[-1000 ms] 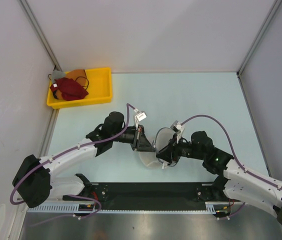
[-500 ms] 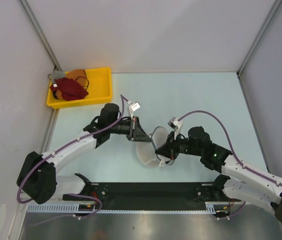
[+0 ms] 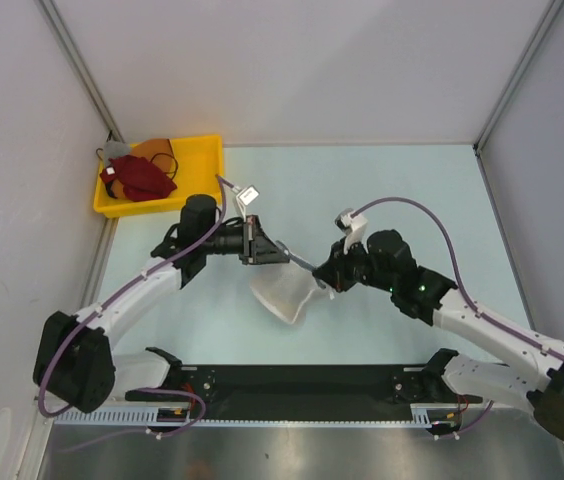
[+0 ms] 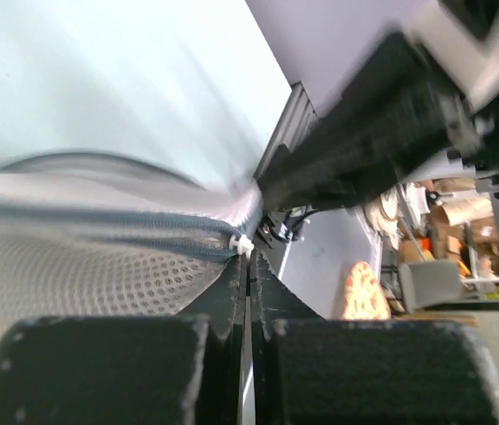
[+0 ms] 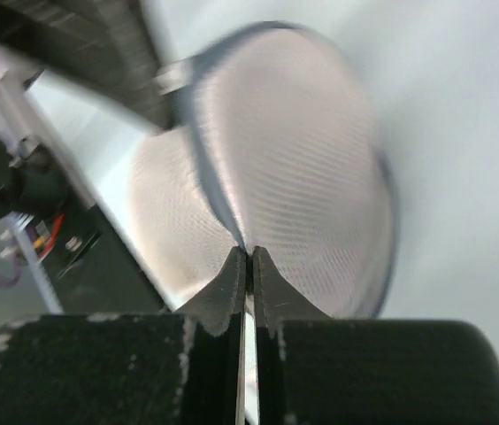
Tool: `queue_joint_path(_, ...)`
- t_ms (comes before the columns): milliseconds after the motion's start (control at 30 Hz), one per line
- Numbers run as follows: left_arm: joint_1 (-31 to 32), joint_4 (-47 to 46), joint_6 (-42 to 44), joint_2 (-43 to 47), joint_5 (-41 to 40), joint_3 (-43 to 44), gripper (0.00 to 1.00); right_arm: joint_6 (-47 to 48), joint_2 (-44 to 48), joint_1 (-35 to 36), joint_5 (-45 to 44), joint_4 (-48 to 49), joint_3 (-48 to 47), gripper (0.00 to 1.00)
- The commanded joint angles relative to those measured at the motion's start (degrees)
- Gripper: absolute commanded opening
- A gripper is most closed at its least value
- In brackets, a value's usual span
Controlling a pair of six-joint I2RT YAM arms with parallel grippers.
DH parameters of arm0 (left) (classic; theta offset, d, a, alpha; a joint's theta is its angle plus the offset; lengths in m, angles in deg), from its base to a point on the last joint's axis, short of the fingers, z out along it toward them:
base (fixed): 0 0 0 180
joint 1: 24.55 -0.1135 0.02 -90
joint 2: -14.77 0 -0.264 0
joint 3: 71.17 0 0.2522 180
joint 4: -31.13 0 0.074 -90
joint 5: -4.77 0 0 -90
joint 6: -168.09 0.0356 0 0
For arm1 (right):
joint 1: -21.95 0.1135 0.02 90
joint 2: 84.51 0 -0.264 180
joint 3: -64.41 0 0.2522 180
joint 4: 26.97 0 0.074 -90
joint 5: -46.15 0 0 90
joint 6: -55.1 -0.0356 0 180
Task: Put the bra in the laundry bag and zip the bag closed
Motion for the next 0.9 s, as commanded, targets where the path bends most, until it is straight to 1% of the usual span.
queue_joint_path(0,-1.79,-5.2,1.24,8.41,-1.72,-4.28,0.0,5.2,-8.88,-7.95,-6.63,-0.14,-7.44,0.0)
queue_joint_path(67,-1.53,-6.86,-0.6,9.91,-3.13,-8.92,0.0,6.35,-12.77,-9.89,-6.62,2.85,-11.64,0.0)
queue_joint_path(100,-1.35,-7.83,-1.48,11.39,-3.57,-10.43,0.0,8.7,-15.92,-10.68,-6.19,5.12,-12.8,0.0)
queue_joint_path(167,-0.3,-11.08,-4.29,12.98,-6.19,-14.72,0.0,10.57,-19.45,-10.51,-6.71,5.67,-15.44,0.0)
queue_joint_path(200,0.32,-12.57,-5.43,14.47,-7.17,-15.97,0.0,11.1,-20.95,-10.77,-5.23,7.15,-18.58,0.0)
queue_joint_path(233,0.93,-16.41,-7.88,15.0,-7.79,-17.2,0.0,11.19,-24.36,-10.86,-4.78,6.47,-20.18,0.0)
queue_joint_path(267,2.5,-18.11,-9.12,15.36,-8.58,-18.78,0.0,10.93,-25.43,-10.86,-4.43,6.46,-21.5,0.01)
queue_joint_path(300,3.48,-20.56,-10.7,15.54,-10.76,-19.23,0.0,9.36,-27.18,-10.86,-4.43,3.33,-23.08,0.02)
queue_joint_path(333,5.75,-21.45,-11.06,15.36,-11.65,-19.4,0.0,8.39,-27.72,-10.86,-4.34,2.43,-23.36,0.05)
queue_joint_path(400,7.96,-23.04,-11.15,13.44,-14.03,-18.88,0.0,4.54,-28.43,-10.78,-4.86,-3.71,-24.06,0.11)
queue_joint_path(433,9.53,-23.48,-11.33,12.64,-14.64,-18.27,0.0,3.03,-27.91,-10.86,-5.22,-5.56,-23.63,0.18)
queue_joint_path(467,10.33,-24.09,-11.59,11.77,-15.08,-18.09,0.0,1.1,-27.12,-10.78,-6.35,-9.5,-23.19,0.23)
queue_joint_path(500,10.95,-25.93,-12.55,10.89,-15.7,-18.0,0.0,-2.05,-26.16,-10.86,-6.88,-11.19,-21.7,0.27)
queue_joint_path(533,11.83,-27.08,-13.17,9.49,-15.79,-18.0,0.0,-3.74,-23.71,-10.95,-8.02,-13.03,-21.17,0.35)
queue_joint_path(567,12.27,-28.13,-13.7,8.95,-15.96,-18.0,0.0,-5.14,-22.47,-11.04,-9.25,-17.66,-20.81,0.39)
queue_joint_path(600,13.23,-29.45,-14.31,8.42,-16.58,-18.0,0.0,-6.64,-20.8,-11.13,-10.57,-20.23,-20.29,0.43)
queue_joint_path(633,13.76,-29.81,-14.49,7.63,-16.93,-17.83,0.0,-9.44,-17.48,-11.21,-11.97,-22.17,-19.85,0.5)
queue_joint_path(700,15.69,-30.69,-14.58,7.1,-18.33,-17.39,0.0,-13.31,-13.6,-11.74,-12.16,-26.4,-18.27,0.58)
queue_joint_path(733,16.4,-31.04,-14.76,6.58,-18.77,-17.3,0.0,-17.25,-11.84,-13.05,-10.07,-27.28,-16.17,0.63)
queue_joint_path(767,17.1,-31.74,-14.84,6.22,-19.21,-17.21,0.0,-19.9,-8.08,-14.02,-8.4,-27.9,-14.85,0.65)
queue_joint_path(800,18.5,-32.18,-14.93,5.79,-20.09,-17.04,0.0,-22.53,-6.39,-14.81,-6.82,-28.17,-13.53,0.71)
queue_joint_path(833,19.21,-32.71,-15.11,5.0,-20.53,-17.12,0.0,-28.39,-4.28,-15.51,-3.93,-27.99,-10.12,0.72)
queue_joint_path(867,19.83,-33.5,-15.46,4.64,-20.8,-17.03,0.0,-31.23,-0.7,-15.35,-2.6,-26.17,-8.35,0.72)
